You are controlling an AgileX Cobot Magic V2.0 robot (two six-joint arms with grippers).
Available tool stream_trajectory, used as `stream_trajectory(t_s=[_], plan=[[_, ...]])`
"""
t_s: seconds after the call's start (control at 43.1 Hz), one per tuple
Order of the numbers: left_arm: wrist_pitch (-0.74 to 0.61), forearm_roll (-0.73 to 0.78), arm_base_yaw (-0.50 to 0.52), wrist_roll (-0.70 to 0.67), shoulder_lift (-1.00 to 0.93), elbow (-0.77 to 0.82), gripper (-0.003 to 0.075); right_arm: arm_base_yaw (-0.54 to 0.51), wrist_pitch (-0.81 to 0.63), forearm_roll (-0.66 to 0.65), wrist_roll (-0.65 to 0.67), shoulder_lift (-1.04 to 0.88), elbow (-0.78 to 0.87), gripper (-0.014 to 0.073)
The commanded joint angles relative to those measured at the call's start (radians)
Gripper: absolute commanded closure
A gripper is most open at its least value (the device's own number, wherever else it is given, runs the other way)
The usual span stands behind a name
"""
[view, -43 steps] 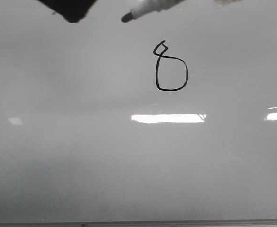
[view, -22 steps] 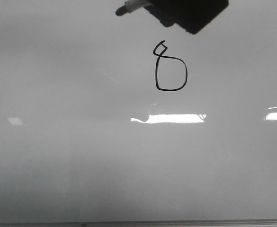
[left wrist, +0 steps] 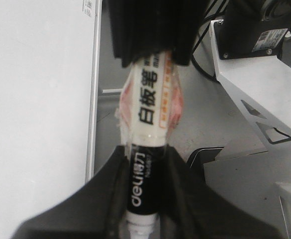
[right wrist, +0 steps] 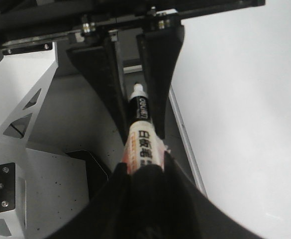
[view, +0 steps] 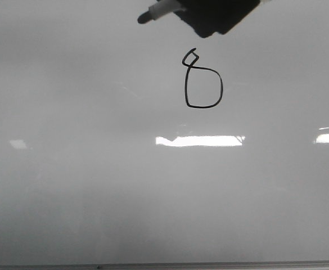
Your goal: Write number 8 on whiteboard
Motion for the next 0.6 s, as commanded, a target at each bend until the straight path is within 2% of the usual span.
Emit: stream_trajectory(t_s=[0.0, 0.093, 0.139, 0.255, 0.348, 0.487, 0.579], plan=[[-0.051, -0.012, -0.004, -0.037, -0.024, -0.037, 0.0695, 0.002, -0.016, 0.021, -0.005, -0.009, -0.031, 0.0297], [-0.043, 0.094, 0.004, -0.155, -0.026, -0.039, 0.0695, 0.000, -0.022, -0.073, 0.063, -0.012, -0.031, 0.0118], [-0.026, 0.190, 0.013, -0.251, -0.032, -0.043, 0.0695, -0.006, -0.026, -0.130, 0.120, -0.020, -0.031, 0.0092], [0.035, 0.436, 0.059, -0.488, -0.054, -0.054, 0.0695, -0.029, -0.029, -0.284, 0.280, -0.031, -0.031, 0.0095], [0.090, 0.620, 0.118, -0.695, -0.081, -0.054, 0.0695, -0.041, -0.025, -0.347, 0.368, -0.036, -0.031, 0.0095], [0.156, 0.859, 0.270, -0.989, -0.112, -0.050, 0.0695, -0.046, -0.023, -0.358, 0.396, -0.036, -0.031, 0.0095], [0.162, 0.906, 0.393, -1.066, -0.134, -0.038, 0.0695, -0.046, -0.024, -0.358, 0.395, -0.036, -0.031, 0.0095]])
